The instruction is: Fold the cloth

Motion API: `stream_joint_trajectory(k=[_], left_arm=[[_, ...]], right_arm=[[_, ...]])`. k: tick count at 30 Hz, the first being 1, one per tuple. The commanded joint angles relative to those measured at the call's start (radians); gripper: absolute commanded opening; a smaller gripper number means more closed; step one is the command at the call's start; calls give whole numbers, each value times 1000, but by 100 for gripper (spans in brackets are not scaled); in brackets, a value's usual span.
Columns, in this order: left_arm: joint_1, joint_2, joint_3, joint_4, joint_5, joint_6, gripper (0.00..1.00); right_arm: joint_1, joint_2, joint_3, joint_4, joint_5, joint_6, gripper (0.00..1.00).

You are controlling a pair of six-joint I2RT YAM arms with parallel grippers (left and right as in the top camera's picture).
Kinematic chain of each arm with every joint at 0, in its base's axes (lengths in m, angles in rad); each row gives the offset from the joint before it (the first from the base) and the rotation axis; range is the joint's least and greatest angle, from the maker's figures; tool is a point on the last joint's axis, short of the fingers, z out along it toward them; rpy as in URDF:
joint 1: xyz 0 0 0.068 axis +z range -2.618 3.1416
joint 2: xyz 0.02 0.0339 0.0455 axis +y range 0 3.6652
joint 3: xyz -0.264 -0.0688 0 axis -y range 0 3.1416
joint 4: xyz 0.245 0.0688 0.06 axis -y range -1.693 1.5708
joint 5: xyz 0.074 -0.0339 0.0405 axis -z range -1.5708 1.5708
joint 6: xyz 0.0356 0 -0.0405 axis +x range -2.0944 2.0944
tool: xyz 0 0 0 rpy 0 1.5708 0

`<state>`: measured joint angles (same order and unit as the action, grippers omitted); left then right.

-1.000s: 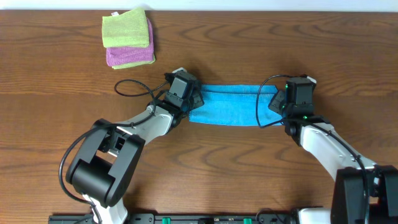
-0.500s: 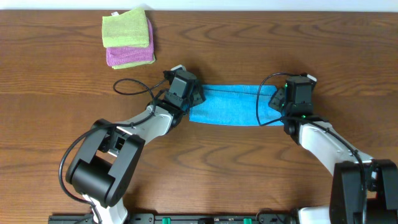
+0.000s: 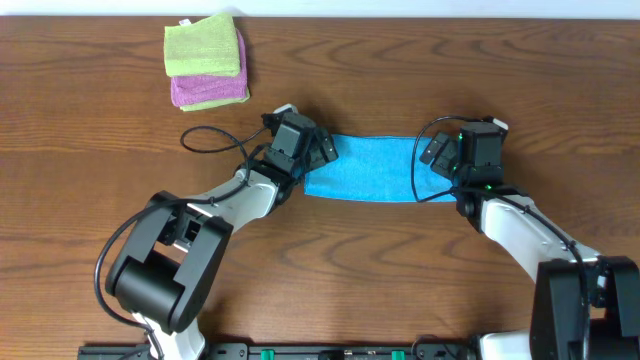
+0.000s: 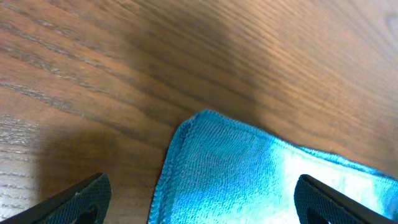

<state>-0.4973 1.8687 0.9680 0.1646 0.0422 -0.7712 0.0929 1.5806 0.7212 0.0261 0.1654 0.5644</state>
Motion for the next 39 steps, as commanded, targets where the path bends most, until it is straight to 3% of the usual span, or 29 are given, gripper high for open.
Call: stream_joint_trajectory(k=[1,6,10,13,25,32,39], left_arm=[[10,-91,19,-53,7,83,95],[11,-233,19,-230,96,155,95],[6,-261,19,-402,272,154,95],[-6,-259,19,-473,261,140,95],[-5,-261,19,-507,192,145,95],[-10,-294,19,-725,154,174,95],[-22,-428,19,-759,59,174,95]], right_arm=[[6,-45,18,-24,-19,-63,99],[6,-184,18,-214,-54,-204,99],[4,-270,18,-491,-67,-203,99],[4,-283,18,-585,-72,-203,99],[4,-283,18,-587,-72,-262,99],[4,-283,18,-591,-80,-296,99],[4,-283,18,-597,-107,-312,99]])
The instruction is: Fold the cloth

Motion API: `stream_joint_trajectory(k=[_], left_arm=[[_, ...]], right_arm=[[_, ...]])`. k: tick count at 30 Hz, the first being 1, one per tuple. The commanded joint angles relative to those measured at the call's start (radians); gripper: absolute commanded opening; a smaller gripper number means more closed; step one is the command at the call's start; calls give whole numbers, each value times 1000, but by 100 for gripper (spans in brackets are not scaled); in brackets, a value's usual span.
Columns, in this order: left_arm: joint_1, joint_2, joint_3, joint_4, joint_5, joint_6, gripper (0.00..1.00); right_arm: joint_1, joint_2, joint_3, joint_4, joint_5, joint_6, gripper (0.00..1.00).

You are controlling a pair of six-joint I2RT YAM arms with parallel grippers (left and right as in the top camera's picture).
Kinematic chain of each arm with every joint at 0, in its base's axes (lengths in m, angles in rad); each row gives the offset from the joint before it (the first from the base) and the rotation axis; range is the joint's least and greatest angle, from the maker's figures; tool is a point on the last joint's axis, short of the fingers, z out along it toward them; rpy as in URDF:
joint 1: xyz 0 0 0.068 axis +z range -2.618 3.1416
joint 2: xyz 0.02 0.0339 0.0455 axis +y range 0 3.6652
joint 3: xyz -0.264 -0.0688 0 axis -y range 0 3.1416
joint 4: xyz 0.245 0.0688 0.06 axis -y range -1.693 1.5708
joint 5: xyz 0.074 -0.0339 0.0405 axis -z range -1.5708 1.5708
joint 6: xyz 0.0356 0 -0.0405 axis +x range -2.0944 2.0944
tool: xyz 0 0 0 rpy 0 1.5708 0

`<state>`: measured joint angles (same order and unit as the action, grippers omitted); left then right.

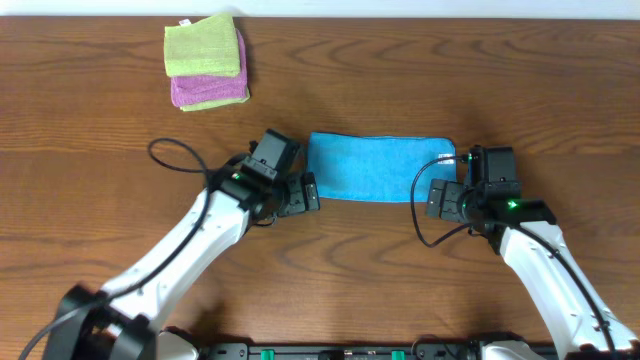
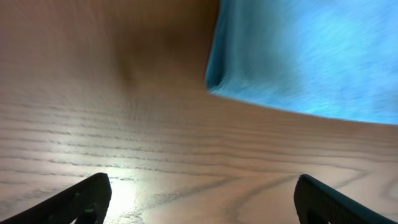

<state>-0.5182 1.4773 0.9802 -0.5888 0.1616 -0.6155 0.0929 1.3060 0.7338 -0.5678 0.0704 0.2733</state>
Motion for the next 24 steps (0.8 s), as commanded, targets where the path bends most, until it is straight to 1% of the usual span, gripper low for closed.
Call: stream_joint_trajectory(k=[1,9,12,14,17,20,24], left_arm=[[-1,-60,6,-5,-89,18,95],[-13,-57,6,41,-82,23,95],[-13,-50,6,103,-82,75,95],[-13,-24,6,144,-77,81,95],[-13,54,6,241,22,80,95],[-15,148,6,357,126,31,95],[-15,207,8,434,187,-3,95]], right_arm=[[4,-8,5,-3,-12,-21,99],[4,-8,5,20,-23,-21,99],[3,-7,5,43,-63,-93,99],[-6,3,5,83,-113,-118,99],[-37,31,5,166,-192,-172,99],[-62,72,5,222,-232,-235,99],[-80,145,5,235,-219,-274,99]])
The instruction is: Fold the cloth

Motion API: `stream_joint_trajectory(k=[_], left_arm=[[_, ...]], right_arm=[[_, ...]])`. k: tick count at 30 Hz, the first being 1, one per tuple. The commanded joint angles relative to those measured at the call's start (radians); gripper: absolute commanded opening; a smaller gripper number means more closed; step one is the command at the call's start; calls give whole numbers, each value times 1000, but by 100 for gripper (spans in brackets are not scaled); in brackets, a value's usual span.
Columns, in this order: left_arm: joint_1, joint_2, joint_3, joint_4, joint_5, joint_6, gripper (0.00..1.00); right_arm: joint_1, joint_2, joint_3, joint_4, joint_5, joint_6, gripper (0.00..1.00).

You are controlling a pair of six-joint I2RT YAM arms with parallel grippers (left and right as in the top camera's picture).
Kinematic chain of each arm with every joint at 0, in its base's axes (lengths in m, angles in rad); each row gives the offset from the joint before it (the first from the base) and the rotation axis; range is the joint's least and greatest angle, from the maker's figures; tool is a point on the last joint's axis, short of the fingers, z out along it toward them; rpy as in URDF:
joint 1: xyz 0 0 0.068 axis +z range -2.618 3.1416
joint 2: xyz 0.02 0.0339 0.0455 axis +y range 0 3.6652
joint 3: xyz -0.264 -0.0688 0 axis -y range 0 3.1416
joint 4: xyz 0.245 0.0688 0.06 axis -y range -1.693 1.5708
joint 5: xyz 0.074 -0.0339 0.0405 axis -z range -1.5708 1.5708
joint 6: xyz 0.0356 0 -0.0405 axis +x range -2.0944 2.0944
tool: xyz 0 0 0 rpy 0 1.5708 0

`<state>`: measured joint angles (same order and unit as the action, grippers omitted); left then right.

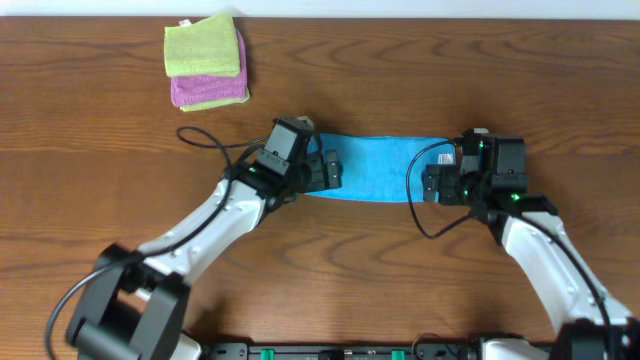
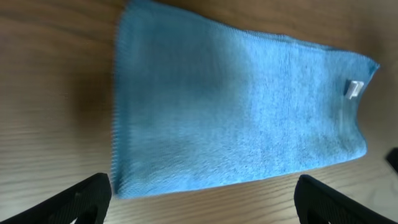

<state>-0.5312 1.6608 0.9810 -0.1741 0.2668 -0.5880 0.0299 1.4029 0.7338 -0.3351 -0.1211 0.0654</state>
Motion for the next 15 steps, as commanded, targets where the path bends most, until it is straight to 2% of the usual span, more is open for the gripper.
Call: stream_joint_trajectory(k=[1,6,15], left_arm=[[-2,31,10,29,82,-34,95],[2,39,23,106,71,-37,95],[1,97,27,182,42,-37,95]], right_arm=[[-22,75,5,7,-26,-75,99],[-31,192,5,71,-26,-82,99],[-39,208,5,125,-21,-82,99]])
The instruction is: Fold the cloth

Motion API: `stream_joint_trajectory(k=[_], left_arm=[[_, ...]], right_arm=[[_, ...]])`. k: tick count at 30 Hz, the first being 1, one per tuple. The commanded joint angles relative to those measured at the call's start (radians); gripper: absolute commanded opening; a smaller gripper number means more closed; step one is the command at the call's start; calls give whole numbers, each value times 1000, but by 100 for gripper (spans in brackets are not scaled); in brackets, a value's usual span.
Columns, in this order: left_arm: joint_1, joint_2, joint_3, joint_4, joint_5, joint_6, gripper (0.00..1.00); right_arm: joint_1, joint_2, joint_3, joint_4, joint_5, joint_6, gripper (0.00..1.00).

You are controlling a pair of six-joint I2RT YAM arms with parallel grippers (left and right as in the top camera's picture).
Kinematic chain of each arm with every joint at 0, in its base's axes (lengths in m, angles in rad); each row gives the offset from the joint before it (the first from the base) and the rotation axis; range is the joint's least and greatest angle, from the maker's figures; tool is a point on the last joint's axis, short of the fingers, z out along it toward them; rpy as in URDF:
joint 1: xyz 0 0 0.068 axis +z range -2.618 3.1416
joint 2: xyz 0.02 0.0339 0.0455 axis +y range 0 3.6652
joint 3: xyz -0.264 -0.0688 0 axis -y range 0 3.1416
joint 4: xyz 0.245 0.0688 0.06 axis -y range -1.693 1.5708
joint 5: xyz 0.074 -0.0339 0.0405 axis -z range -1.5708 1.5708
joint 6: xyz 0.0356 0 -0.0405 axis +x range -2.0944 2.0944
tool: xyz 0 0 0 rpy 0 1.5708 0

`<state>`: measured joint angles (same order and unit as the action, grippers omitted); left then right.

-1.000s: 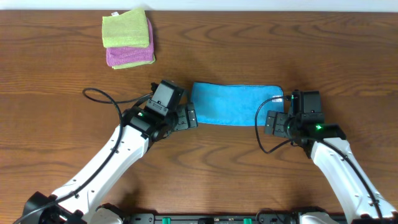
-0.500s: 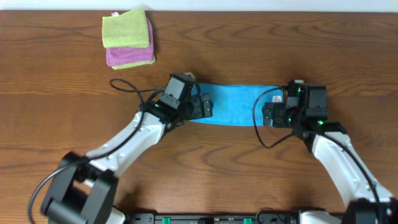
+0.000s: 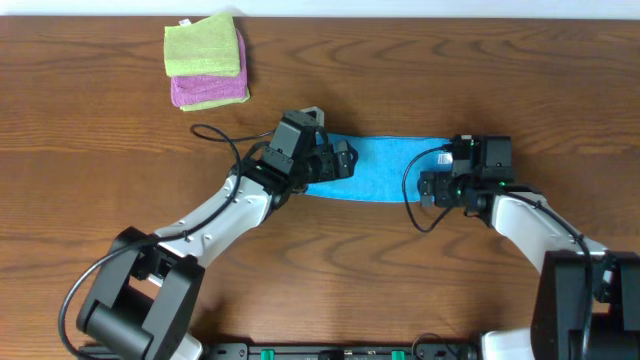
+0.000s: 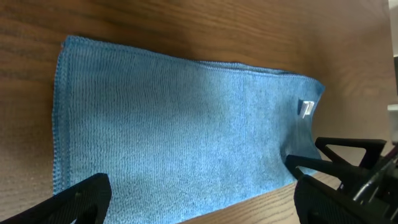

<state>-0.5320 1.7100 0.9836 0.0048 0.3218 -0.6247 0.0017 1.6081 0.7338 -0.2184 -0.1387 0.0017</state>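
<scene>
The blue cloth (image 3: 380, 168) lies flat on the table as a long strip, with a small white tag (image 4: 305, 107) near its right end. My left gripper (image 3: 340, 162) hovers over the cloth's left part. In the left wrist view that gripper (image 4: 199, 208) is open, its fingers spread wide with the cloth (image 4: 180, 124) below and nothing between them. My right gripper (image 3: 425, 187) sits at the cloth's right end by the near corner. Its two thin fingers (image 4: 348, 146) stand slightly apart at that corner.
A stack of folded green and pink cloths (image 3: 205, 60) lies at the back left. Black cables loop from both wrists onto the wooden table (image 3: 100, 180). The table's far edge runs along the top of the overhead view.
My left gripper has shifted a little to the right, further over the cloth. The right gripper's fingers now show at the cloth's right corner in the left wrist view. The cloth lies as before.
Both grippers stood at the ends of the blue strip, the left open over its far left corner. Then both were drawn back to the near side, off the cloth. Later they were back at its ends, and now the left is over the cloth.
</scene>
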Motion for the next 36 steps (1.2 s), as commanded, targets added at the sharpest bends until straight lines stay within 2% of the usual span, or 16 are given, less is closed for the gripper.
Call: stream_joint_trajectory(k=[1,7,8,9,11,13,14,36], left_arm=[[2,71,26,10,-5,0,95],[0,159,26,64,19,-31,95],[0,162,26,64,19,-34,88],[0,162,26,65,18,-34,66],[0,162,27,78,14,-39,28],[0,162,27,86,-4,-56,18],[0,162,27,86,-20,-68,6],[0,162,27,25,-101,-75,6]], right_arm=[[-11,3,5,22,12,-18,99],[-18,3,5,94,45,-18,99],[-18,3,5,99,45,-18,99],[-17,3,5,100,44,-18,99],[-17,3,5,96,44,-18,99],[-17,3,5,95,45,-18,99],[-17,3,5,95,45,-18,99],[-17,81,5,99,35,47,99]])
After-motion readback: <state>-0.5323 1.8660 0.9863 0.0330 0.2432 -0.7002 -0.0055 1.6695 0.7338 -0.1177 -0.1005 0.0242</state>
